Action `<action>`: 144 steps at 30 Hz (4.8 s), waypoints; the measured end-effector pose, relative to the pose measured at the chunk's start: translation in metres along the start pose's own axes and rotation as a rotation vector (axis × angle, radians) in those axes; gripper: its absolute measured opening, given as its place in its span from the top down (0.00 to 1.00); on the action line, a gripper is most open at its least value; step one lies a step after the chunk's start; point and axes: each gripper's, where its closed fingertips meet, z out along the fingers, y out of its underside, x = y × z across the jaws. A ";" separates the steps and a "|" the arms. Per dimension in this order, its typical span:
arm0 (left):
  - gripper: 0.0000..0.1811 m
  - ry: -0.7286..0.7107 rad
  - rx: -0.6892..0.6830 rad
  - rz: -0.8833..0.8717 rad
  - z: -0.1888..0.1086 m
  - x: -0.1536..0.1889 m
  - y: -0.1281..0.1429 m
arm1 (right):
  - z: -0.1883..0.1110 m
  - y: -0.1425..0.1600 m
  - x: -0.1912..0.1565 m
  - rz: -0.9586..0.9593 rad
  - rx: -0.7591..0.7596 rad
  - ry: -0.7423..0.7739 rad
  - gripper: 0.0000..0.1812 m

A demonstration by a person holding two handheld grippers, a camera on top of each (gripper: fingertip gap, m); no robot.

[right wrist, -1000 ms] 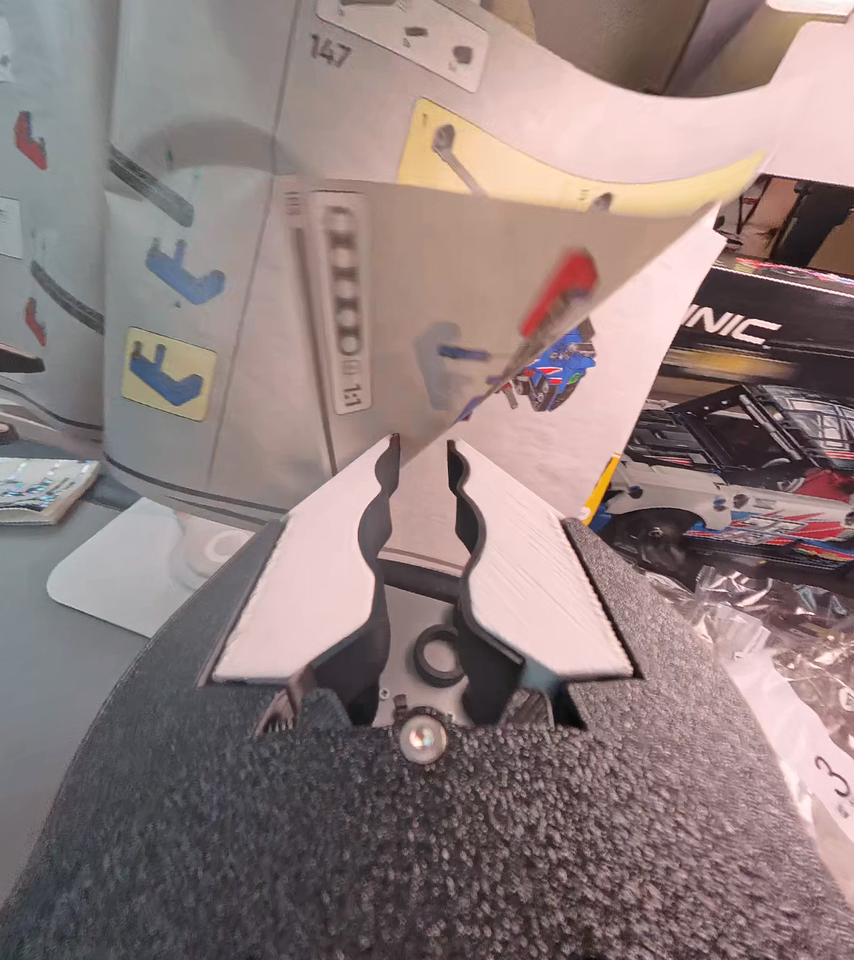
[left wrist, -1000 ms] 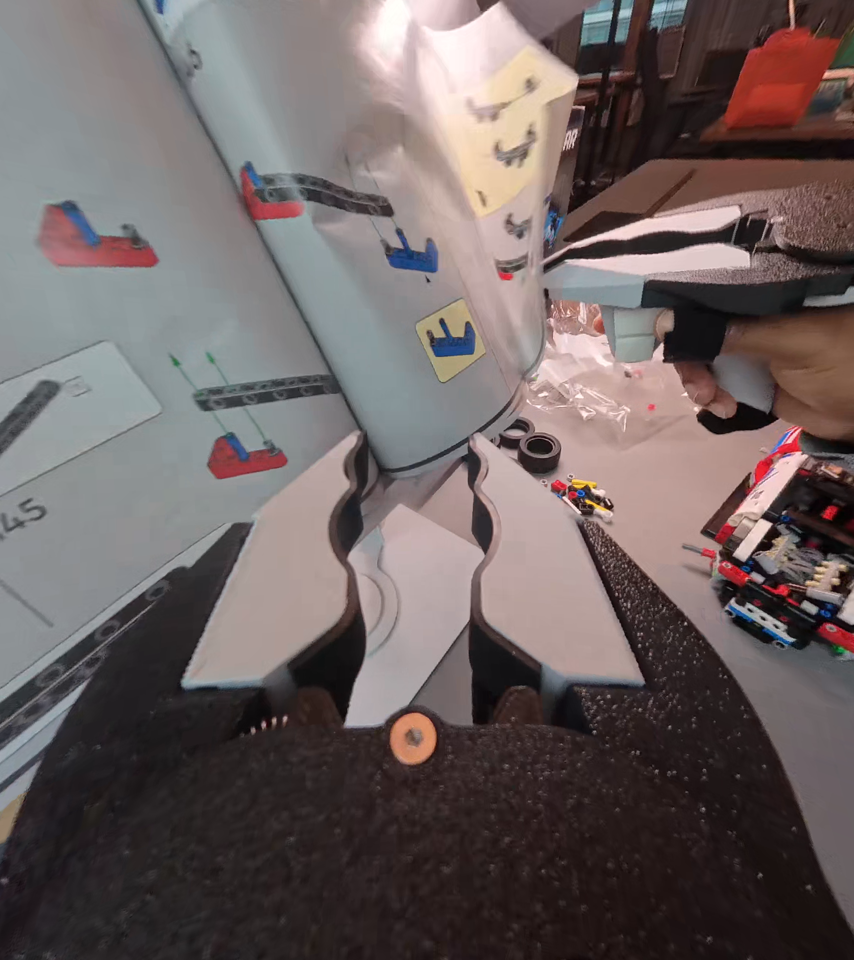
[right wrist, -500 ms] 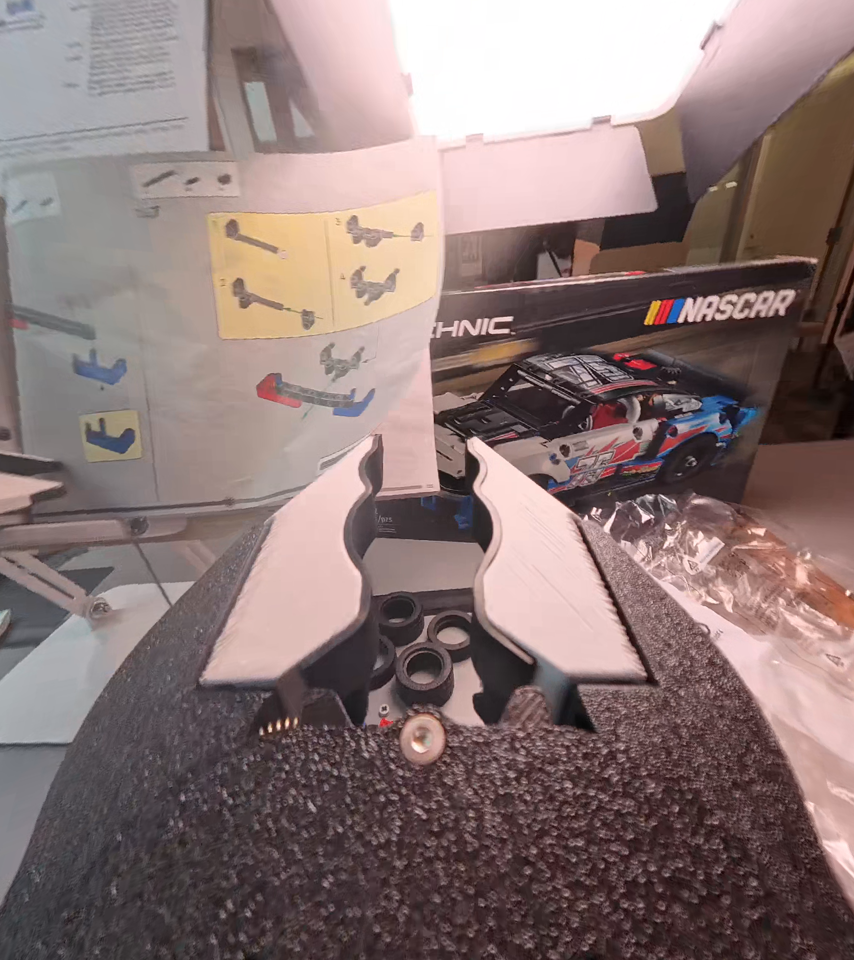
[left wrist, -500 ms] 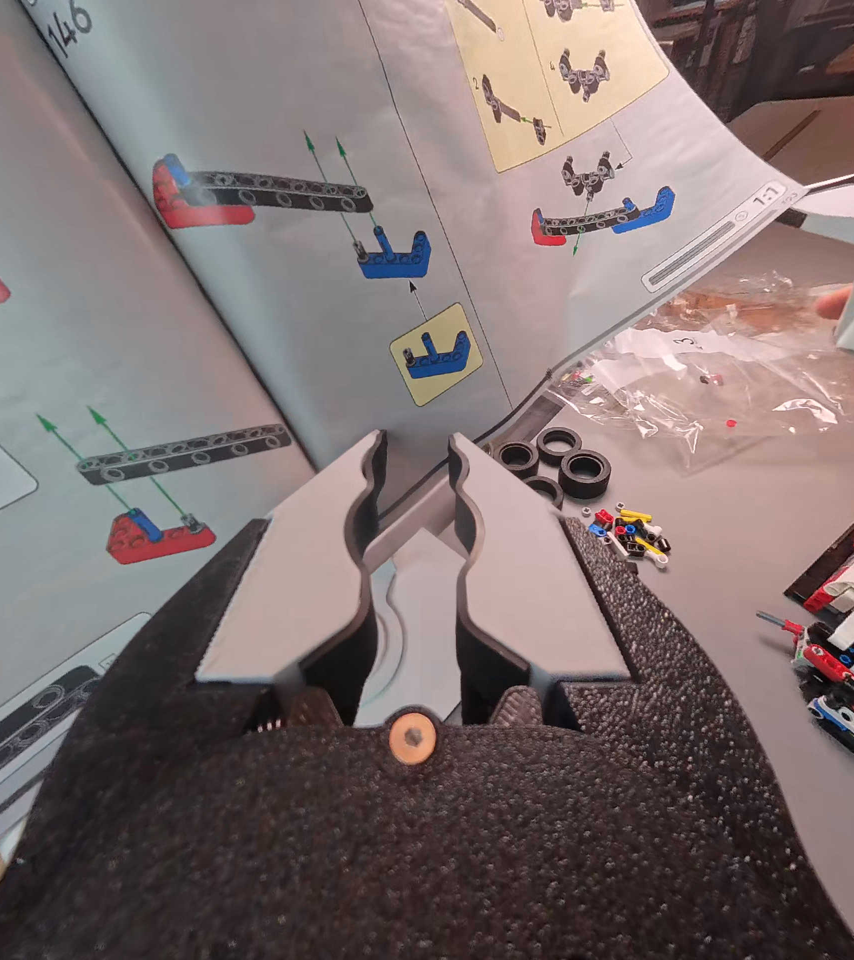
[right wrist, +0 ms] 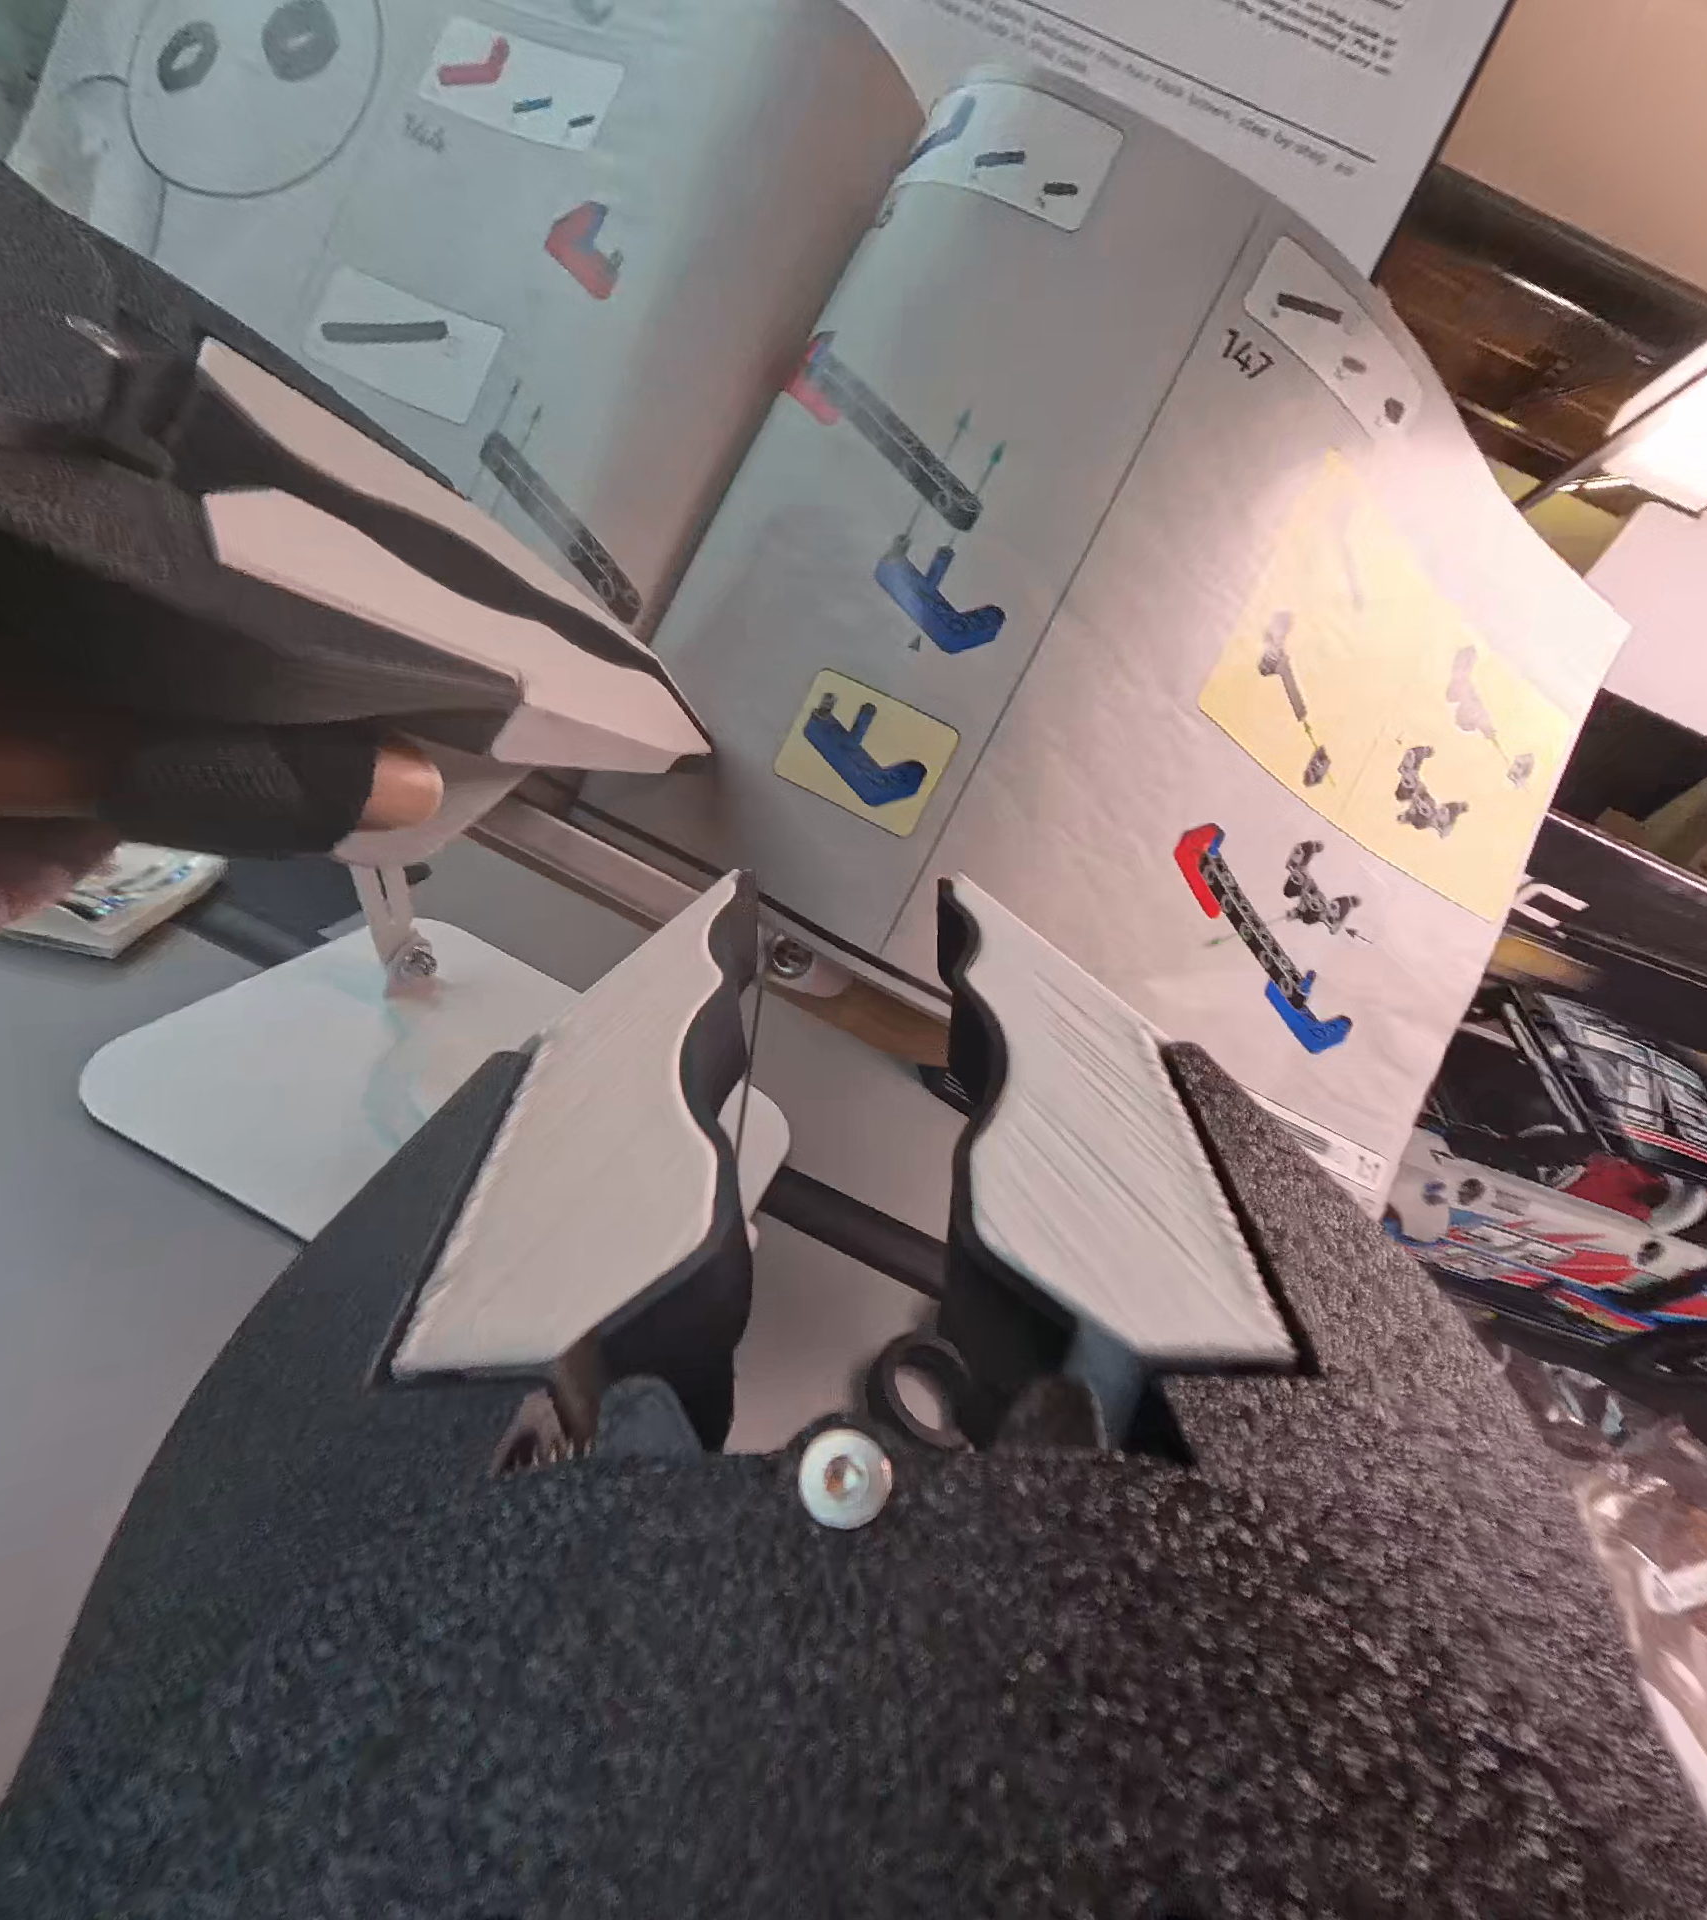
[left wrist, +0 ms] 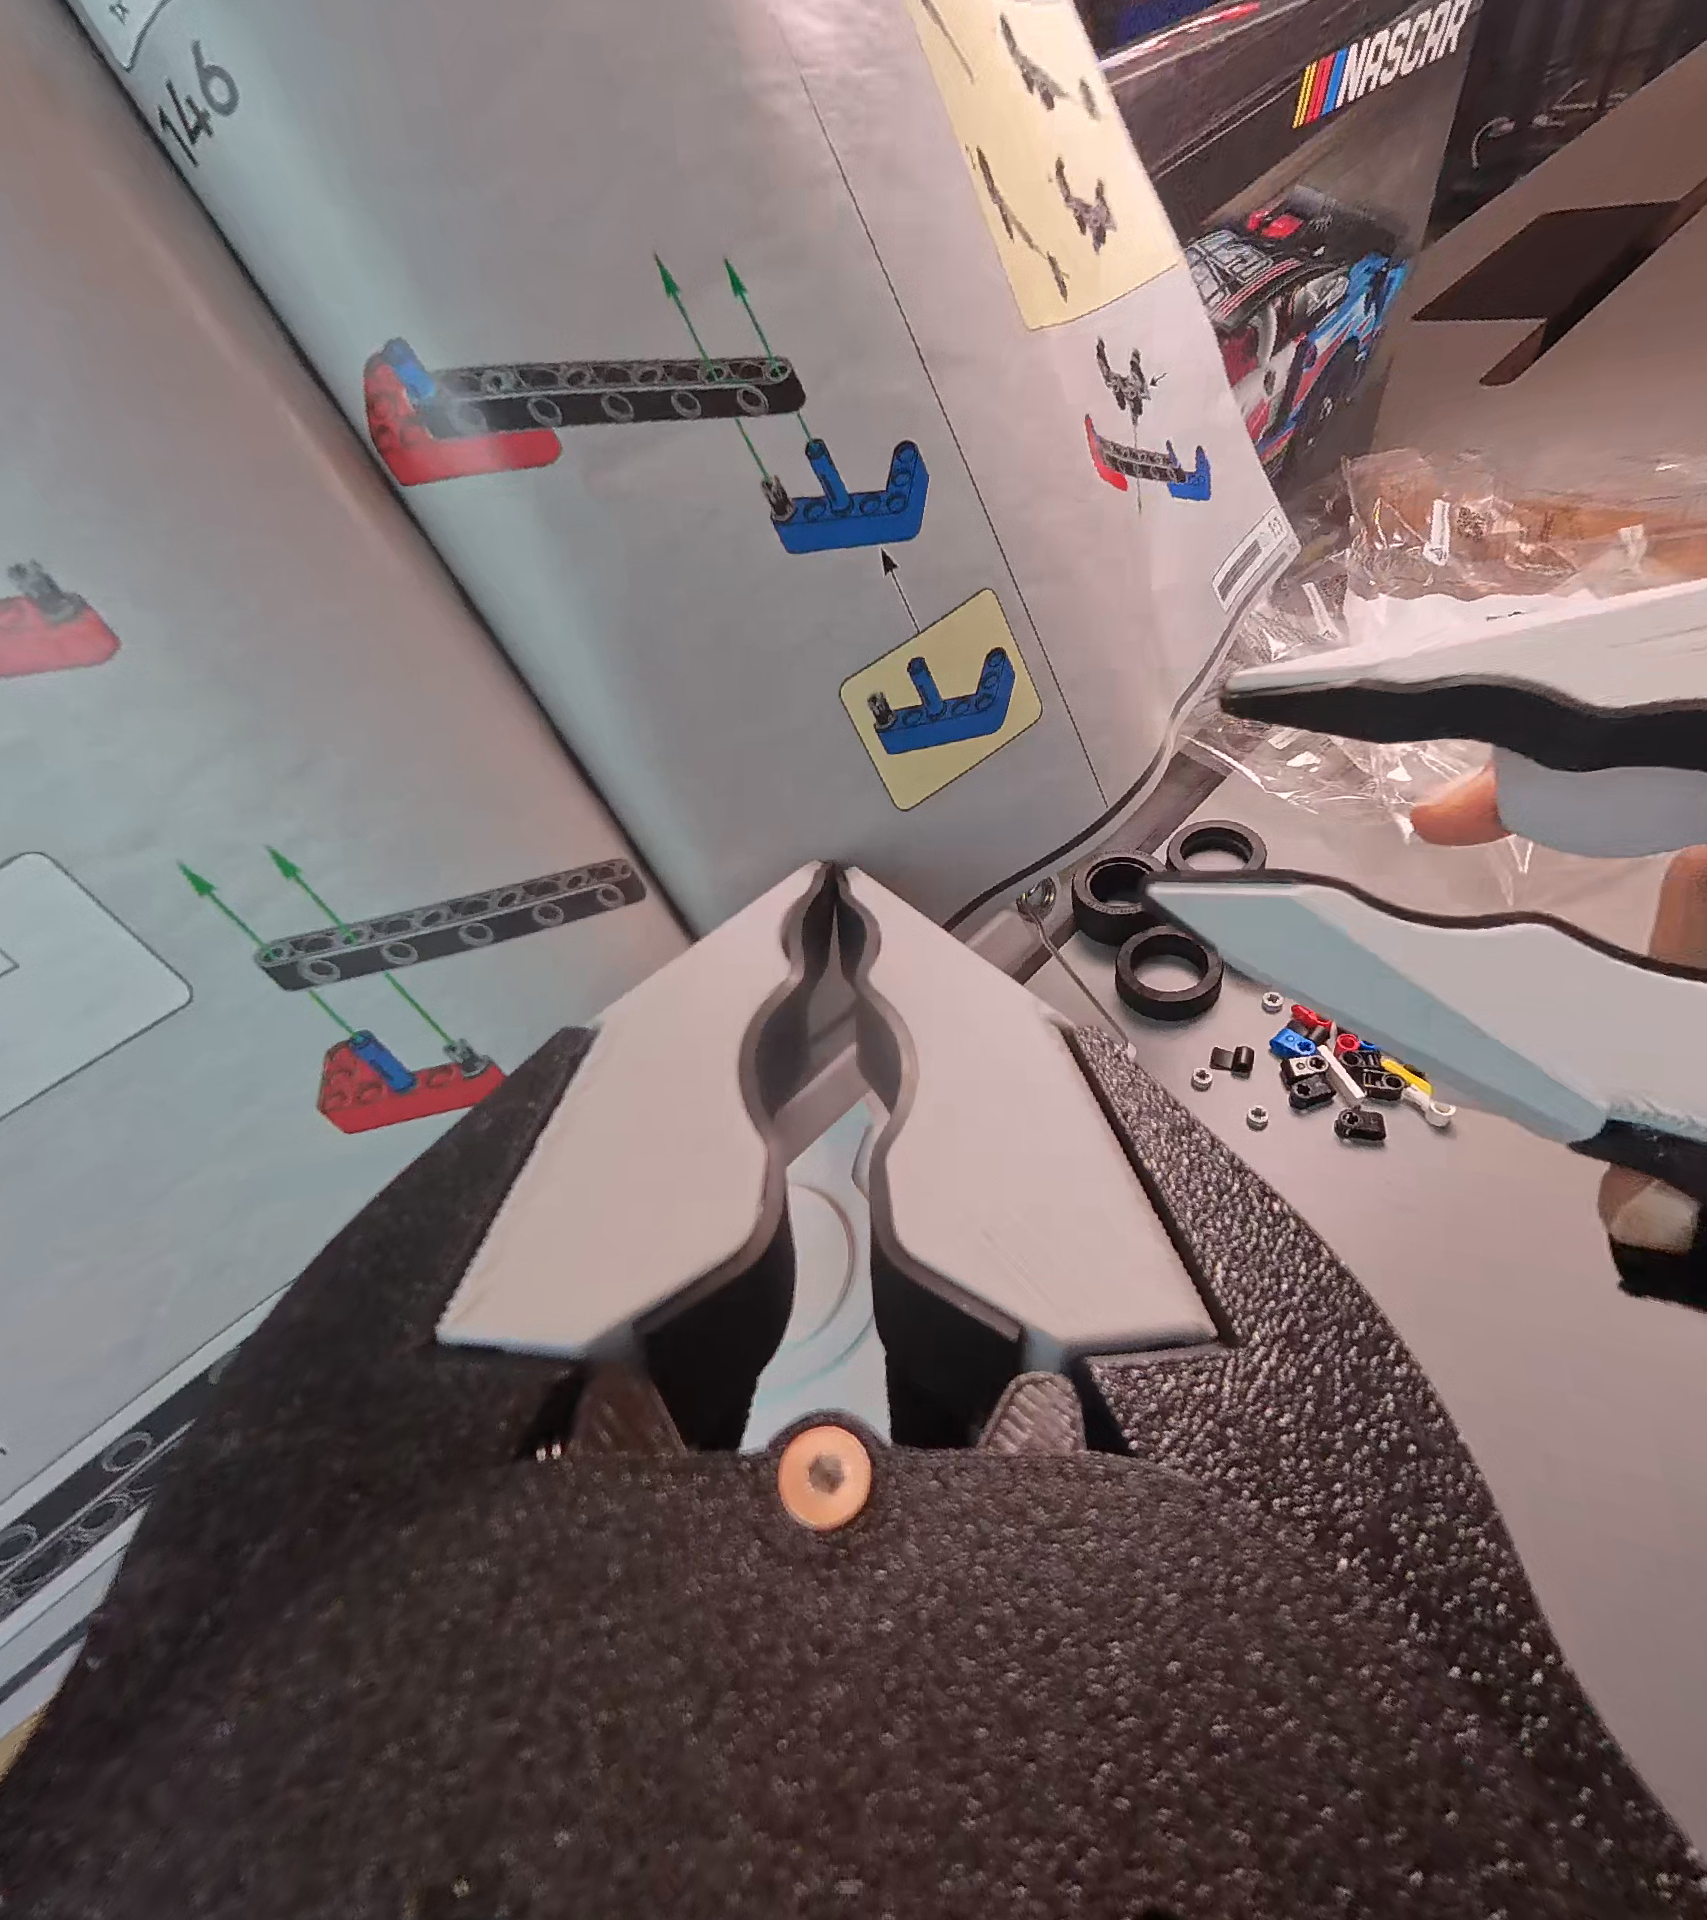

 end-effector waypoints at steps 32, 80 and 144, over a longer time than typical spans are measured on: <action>0.69 -0.229 0.251 -0.558 -0.111 -0.149 0.096 | 0.060 -0.005 0.020 0.008 -0.078 -0.017 0.64; 0.70 -0.341 0.310 -0.451 -0.129 -0.150 0.093 | 0.058 -0.009 0.013 -0.060 -0.055 -0.042 0.67; 1.00 -0.153 0.032 0.157 0.009 -0.007 -0.014 | 0.025 0.022 0.023 -1.457 -0.184 -0.038 0.89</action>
